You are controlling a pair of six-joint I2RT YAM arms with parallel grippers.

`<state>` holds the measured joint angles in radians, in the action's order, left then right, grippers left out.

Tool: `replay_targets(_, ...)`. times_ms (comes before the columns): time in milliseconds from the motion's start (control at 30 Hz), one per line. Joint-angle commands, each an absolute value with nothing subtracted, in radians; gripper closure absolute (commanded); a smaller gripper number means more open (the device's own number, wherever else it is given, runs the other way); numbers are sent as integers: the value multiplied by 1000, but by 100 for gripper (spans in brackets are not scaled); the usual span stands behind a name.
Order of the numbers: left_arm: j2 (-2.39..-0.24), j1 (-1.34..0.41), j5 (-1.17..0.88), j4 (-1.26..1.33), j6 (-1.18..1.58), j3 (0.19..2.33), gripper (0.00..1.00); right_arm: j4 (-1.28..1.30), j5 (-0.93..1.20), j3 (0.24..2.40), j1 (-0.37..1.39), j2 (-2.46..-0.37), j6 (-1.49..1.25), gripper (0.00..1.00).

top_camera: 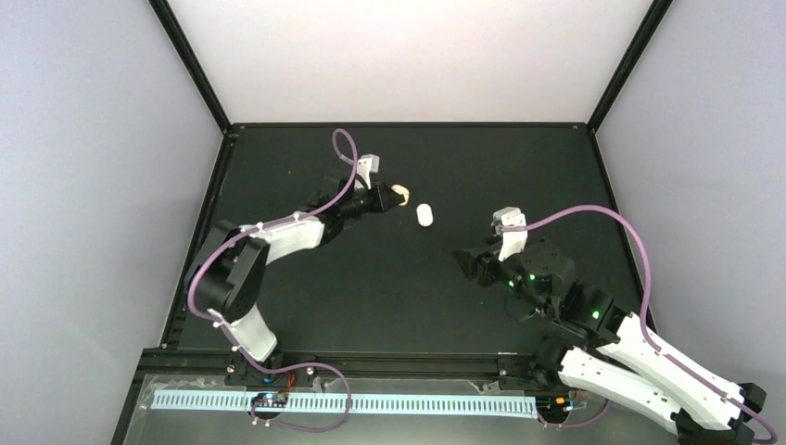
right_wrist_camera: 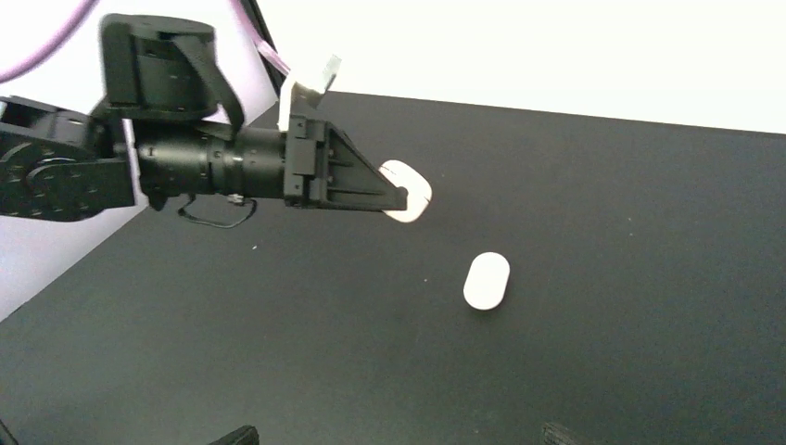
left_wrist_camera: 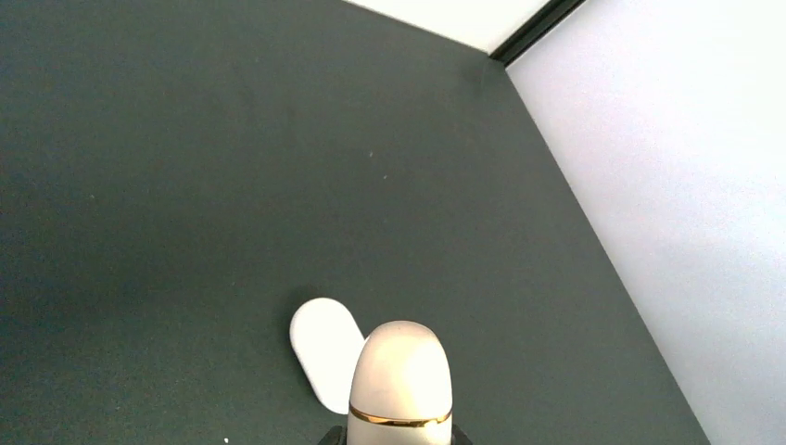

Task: Insert the wireless bluetooth earbuds into the charging case
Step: Place the charging case at the center of the board.

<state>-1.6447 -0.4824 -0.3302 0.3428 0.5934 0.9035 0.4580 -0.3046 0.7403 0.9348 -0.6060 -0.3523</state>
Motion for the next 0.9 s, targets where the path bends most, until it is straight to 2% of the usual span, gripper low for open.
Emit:
replay_targets(0,-1758,-469,-440,381,653,968,98,482,-340,774,936,-590,-317,21)
replay_targets(333,-1935,-467,-375,253,659,1060,98,503,-348,801,936,-595,-291,21)
replay_targets(667,-1984,-468,-293,122,651,1076,98,500,-319,807,936,-616,-298,21)
replay_targets(767,-1989,-468,-290,107,642,1068,92,500,-315,804,936,-614,-300,21)
replay_targets(867,-1988,-468,-291,100,639,1056,78,501,-319,806,935,-609,-298,21)
